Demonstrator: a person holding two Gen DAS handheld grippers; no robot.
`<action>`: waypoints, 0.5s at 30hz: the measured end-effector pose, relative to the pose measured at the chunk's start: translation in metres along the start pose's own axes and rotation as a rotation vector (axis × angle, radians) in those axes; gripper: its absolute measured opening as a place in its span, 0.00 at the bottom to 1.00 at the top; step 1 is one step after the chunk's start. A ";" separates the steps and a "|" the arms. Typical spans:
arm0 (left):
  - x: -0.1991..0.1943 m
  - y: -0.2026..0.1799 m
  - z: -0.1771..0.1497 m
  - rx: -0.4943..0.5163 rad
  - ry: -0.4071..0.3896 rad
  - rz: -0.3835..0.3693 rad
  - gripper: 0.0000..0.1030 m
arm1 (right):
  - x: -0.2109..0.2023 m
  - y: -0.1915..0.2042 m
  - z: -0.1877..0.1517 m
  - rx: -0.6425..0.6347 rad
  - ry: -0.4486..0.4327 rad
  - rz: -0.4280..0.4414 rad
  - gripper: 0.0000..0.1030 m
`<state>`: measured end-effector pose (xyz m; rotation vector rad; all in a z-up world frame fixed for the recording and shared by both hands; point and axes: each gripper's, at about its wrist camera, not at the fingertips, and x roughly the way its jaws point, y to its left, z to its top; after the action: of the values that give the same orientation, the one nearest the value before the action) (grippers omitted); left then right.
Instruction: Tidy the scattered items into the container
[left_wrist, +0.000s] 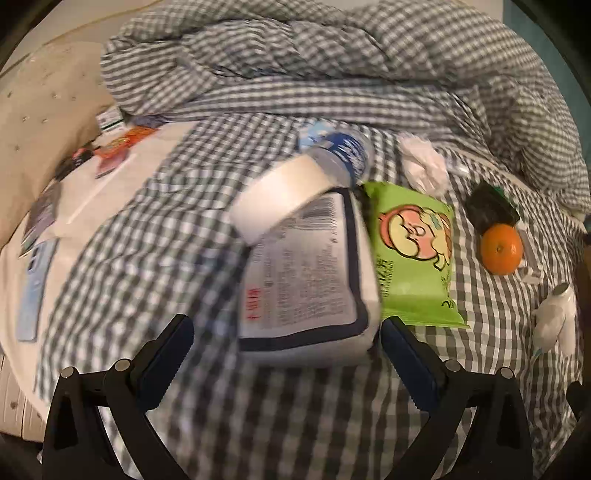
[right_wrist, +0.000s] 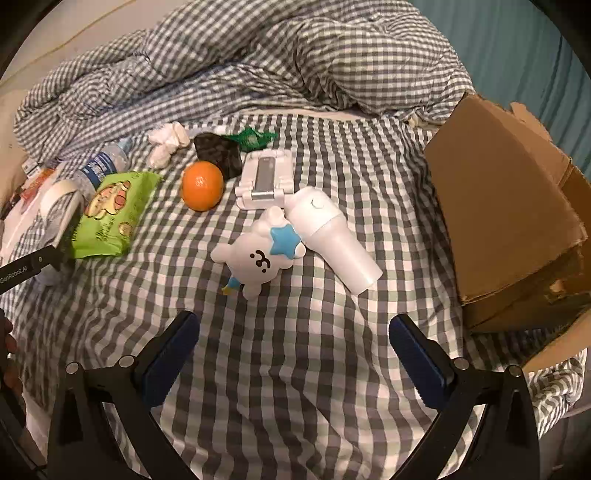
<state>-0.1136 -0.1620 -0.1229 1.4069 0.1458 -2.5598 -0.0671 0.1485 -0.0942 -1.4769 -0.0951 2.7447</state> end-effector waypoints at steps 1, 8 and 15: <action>0.007 -0.006 0.001 0.022 0.010 0.010 1.00 | 0.005 0.001 0.000 0.001 0.009 0.000 1.00; 0.031 -0.009 0.002 0.031 0.034 0.045 0.99 | 0.020 0.005 0.005 -0.006 0.030 -0.004 1.00; 0.021 0.022 0.001 -0.079 0.033 0.006 0.52 | 0.029 0.009 0.011 0.012 0.037 -0.010 0.99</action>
<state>-0.1202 -0.1863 -0.1395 1.4185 0.2448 -2.4979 -0.0915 0.1408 -0.1127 -1.5197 -0.0846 2.7037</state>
